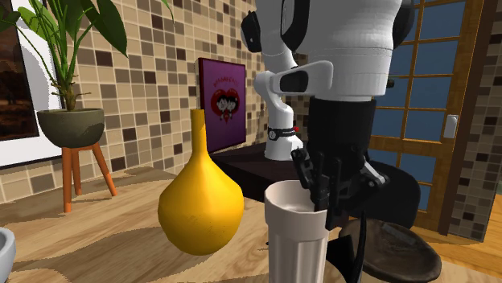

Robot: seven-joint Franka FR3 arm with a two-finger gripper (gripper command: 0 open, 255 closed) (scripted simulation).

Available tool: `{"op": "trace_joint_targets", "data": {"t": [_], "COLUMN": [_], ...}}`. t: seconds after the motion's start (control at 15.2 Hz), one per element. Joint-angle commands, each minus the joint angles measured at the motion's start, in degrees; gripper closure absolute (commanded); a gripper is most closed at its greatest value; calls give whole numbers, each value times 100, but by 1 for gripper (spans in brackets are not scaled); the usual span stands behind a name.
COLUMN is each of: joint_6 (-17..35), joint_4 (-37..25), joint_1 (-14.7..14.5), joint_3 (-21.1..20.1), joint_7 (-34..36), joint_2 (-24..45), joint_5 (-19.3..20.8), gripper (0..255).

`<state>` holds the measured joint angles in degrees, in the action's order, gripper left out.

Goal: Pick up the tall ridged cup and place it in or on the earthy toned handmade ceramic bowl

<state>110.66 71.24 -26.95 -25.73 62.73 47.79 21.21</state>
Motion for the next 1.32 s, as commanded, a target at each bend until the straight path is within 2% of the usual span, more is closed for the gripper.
{"op": "trace_joint_targets", "data": {"t": [0.0,1.25], "joint_6": [-89,-1280], "joint_4": [-49,-921], "joint_1": [-1,-97], "joint_3": [-14,-129], "joint_7": [-13,-180], "joint_2": [-47,-419], "joint_5": [-19,-194], "gripper": [255,255]}}
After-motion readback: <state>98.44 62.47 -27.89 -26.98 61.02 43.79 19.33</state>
